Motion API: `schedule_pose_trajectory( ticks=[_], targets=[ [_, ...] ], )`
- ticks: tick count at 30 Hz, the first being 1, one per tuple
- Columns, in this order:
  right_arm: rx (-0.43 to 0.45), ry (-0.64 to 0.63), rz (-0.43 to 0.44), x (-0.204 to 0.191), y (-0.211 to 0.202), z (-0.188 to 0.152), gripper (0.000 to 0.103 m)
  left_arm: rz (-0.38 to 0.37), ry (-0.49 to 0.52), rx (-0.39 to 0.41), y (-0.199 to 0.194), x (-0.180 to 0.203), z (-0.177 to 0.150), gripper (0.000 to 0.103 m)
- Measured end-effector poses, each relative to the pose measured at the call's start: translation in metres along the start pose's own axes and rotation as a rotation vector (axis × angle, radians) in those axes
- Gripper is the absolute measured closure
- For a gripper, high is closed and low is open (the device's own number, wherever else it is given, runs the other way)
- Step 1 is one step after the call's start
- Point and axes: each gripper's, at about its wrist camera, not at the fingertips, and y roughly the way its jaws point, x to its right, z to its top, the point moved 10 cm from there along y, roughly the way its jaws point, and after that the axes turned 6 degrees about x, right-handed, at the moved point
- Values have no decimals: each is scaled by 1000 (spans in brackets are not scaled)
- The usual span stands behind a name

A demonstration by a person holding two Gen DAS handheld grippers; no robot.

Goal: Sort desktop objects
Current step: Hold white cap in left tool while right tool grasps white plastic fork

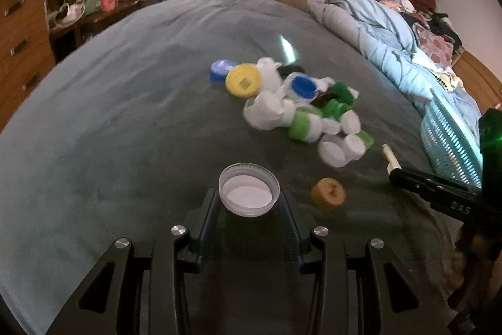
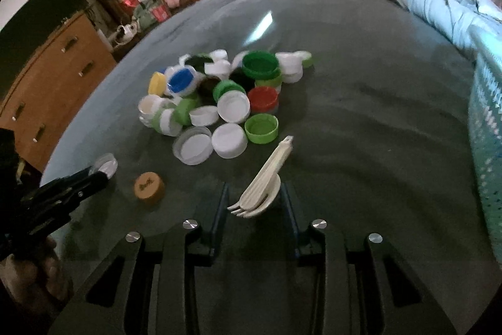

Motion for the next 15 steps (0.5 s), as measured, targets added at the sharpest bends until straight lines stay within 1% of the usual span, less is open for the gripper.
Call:
schedule_pose_trajectory(
  ticks=[1,3,6,9,11,13,15],
  targets=[
    [10,-11,-1,0,-6,3,89,-5,3,10,-4,4,4,61],
    [27,-29,6,-1,-20,5,100,-11,12,31,-12,14,12,61],
    [52,-46,7,-1,-35,12,100,-4,27,54,-22,24,23,61],
    [-8,-63,51,-1,-33,6,99,-7,-4,57,-27,27,28,61],
    [-8,-123,58,-4,-37,3,99,-2,-15,53,-30,28,27,61],
    [-9,-137,71,-6,-43,1,103,0,-11,53,-35,31,26,61],
    [-1,-126,76,-4,-47,-1,103,-3,-10,52,-39,34,25,61]
  ],
)
